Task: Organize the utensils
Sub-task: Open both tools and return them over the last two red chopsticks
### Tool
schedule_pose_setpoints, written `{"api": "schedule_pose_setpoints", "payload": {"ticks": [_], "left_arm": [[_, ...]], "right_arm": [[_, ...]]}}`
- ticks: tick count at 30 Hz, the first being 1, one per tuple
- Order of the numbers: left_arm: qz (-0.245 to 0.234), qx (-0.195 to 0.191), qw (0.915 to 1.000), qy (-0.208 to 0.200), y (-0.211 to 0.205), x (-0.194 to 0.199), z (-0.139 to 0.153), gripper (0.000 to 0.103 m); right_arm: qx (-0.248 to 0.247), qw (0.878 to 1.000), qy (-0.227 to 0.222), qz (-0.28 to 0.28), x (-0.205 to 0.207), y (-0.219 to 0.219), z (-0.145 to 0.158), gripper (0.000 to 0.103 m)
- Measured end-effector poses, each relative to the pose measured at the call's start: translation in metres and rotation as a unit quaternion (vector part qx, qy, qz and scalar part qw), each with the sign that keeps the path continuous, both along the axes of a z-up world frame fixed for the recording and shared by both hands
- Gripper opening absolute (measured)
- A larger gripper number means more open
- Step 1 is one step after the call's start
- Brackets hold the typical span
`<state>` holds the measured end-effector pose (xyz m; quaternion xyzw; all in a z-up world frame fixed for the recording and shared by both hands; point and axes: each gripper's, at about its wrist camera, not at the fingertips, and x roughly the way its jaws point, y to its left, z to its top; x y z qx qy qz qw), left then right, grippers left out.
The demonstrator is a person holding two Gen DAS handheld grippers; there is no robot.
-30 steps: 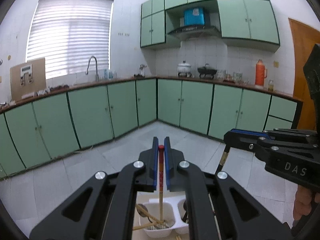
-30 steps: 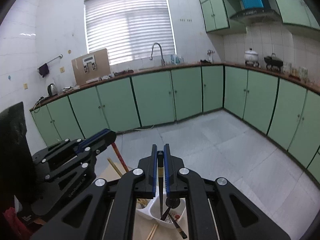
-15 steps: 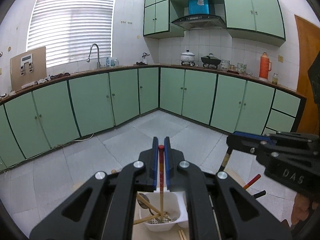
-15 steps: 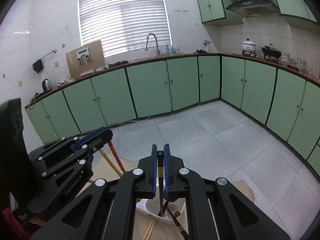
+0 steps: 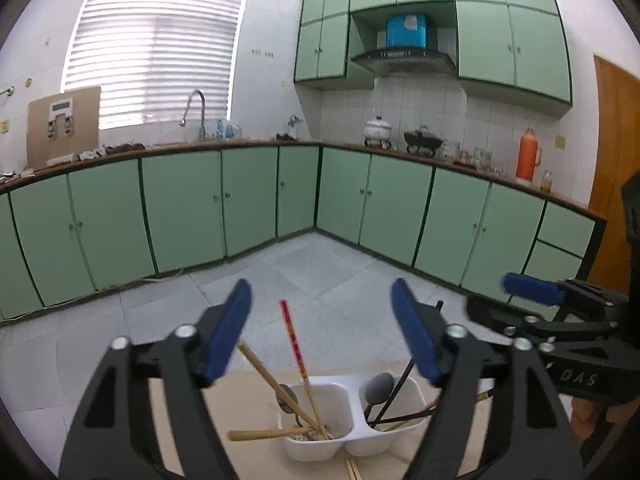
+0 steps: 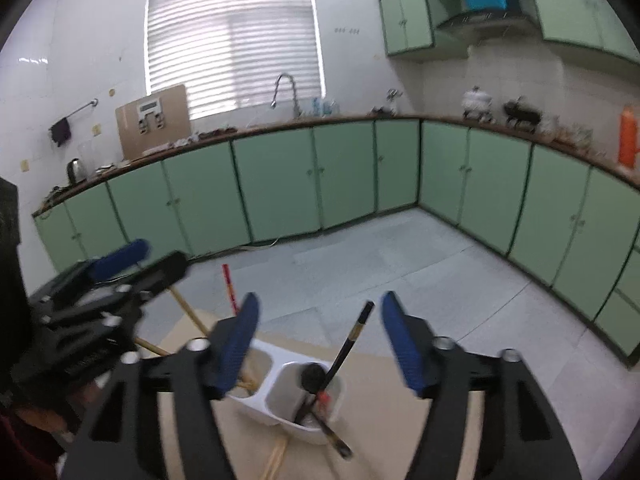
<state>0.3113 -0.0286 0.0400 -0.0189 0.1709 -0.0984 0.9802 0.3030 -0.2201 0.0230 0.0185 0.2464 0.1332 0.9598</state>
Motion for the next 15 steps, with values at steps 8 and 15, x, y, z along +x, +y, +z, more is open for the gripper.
{"api": "schedule_pose_setpoints", "payload": {"ticks": [8,15], "left_arm": [[0.021,-0.020,0.9984,-0.049,0.015,-0.071,-0.002,0.096],[0.040,-0.012,0.9991,-0.004,0.032,-0.125,-0.056,0.098]], "right_arm": [[0.004,0.996,-0.065,-0.064,-0.071,-0.035,0.000,0.097],[-0.006,0.997,-0.045,-0.058,-0.136,-0.031,-0.050,0.097]]}}
